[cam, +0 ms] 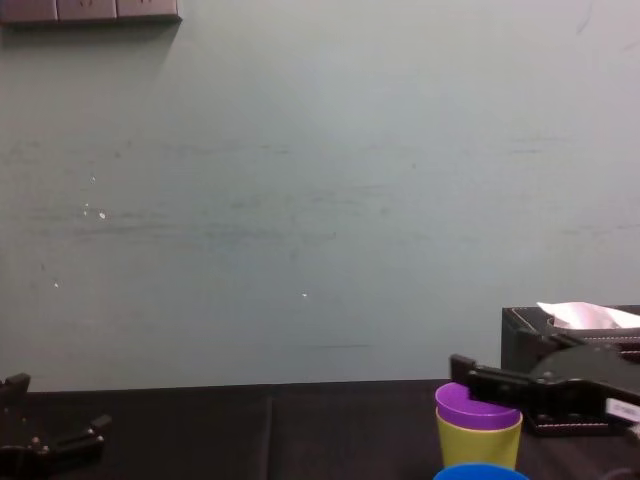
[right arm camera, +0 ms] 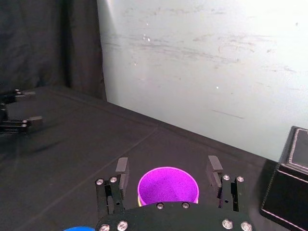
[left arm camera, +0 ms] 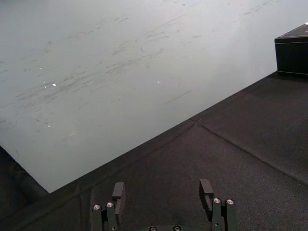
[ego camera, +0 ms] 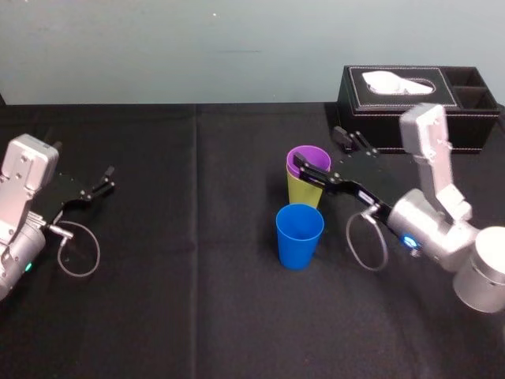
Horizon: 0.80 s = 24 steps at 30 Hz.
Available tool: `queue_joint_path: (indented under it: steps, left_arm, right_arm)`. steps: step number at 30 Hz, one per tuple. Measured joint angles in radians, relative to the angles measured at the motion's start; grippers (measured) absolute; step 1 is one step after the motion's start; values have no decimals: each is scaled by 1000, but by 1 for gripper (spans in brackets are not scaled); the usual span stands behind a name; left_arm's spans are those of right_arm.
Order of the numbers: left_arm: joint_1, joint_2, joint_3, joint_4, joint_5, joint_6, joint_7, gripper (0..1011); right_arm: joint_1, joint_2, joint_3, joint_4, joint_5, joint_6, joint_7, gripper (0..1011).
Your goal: Stack the three plastic cups sequentially using one hand.
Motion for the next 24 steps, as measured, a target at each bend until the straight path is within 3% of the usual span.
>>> queue_joint_path:
  steps: [9, 16, 19, 24]
  left_arm:
    - [0, 0, 0, 0, 0, 0, 0, 1011]
    - [0, 0, 0, 0, 0, 0, 0, 1011]
    - [0, 0, 0, 0, 0, 0, 0, 1011]
    - [0, 0, 0, 0, 0, 0, 0, 1011]
  right_arm:
    - [-179, 130, 85, -175, 79, -17, 49, 1003]
    - [-320, 231, 128, -250, 108, -46, 94, 1003]
    - [-370, 256, 136, -265, 109, -62, 104, 1002]
    - [-425, 267, 137, -274, 117, -90, 116, 1003]
